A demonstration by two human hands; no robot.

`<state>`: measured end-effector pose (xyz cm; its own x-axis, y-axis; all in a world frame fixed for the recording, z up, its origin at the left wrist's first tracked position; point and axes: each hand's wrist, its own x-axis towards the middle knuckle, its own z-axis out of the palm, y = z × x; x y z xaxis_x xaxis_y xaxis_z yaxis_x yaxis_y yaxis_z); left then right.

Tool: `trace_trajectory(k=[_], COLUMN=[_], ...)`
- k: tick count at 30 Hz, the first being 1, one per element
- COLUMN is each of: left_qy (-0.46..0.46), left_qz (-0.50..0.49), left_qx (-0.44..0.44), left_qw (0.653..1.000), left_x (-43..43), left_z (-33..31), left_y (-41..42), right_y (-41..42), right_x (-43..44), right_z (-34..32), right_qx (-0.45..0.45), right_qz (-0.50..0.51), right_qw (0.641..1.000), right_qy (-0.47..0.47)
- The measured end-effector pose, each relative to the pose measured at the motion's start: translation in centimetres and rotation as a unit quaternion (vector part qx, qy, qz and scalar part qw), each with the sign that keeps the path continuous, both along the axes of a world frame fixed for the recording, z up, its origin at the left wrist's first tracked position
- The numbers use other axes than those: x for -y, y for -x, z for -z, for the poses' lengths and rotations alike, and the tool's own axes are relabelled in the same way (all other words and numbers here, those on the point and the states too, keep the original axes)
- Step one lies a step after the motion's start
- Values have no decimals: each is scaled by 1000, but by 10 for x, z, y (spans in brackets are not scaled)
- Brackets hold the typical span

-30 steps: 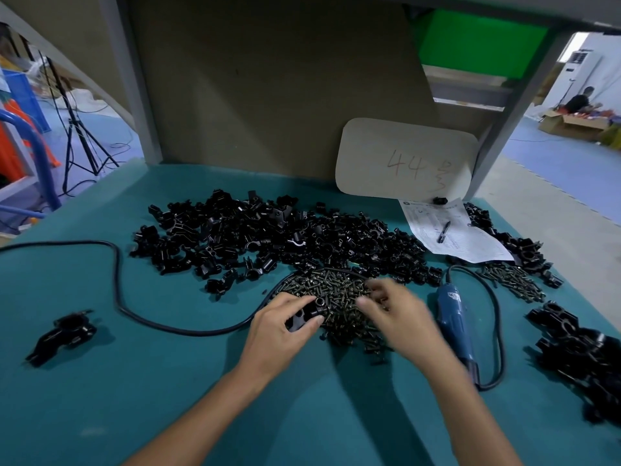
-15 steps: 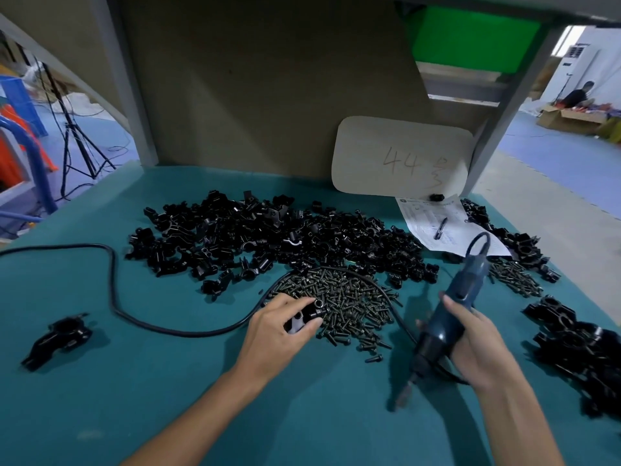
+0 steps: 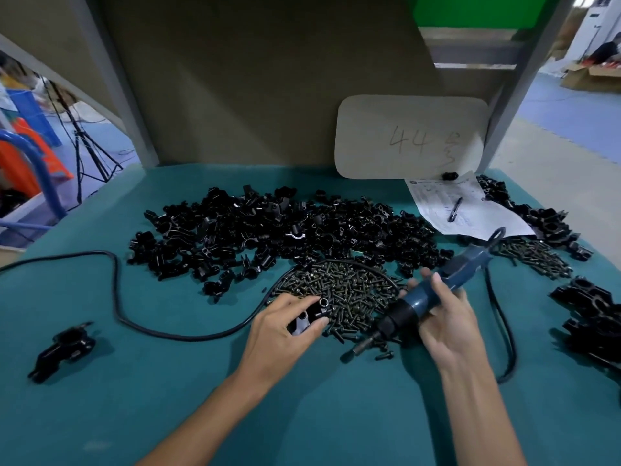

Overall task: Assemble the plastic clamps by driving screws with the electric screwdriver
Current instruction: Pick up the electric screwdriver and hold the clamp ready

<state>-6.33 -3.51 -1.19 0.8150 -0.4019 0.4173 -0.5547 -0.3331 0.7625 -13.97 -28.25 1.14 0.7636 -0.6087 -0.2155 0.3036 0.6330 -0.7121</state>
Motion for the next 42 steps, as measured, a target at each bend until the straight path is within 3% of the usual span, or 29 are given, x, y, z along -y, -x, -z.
trace_trajectory(k=[10, 17, 42], left_qy=[-8, -72, -58], left_qz=[10, 67, 52], left_qx=[8, 78, 53], left_qw=[1000, 992, 996], left_x=[0, 0, 0], left_z=[-3, -5, -4], left_y=[4, 10, 8], right_y=[-3, -5, -7], right_x=[-11, -11, -5], right_z=[-2, 0, 9], right_qx=[17, 28, 66], right_qz=[67, 107, 38], right_qw=[997, 991, 989], right_qy=[-32, -77, -126])
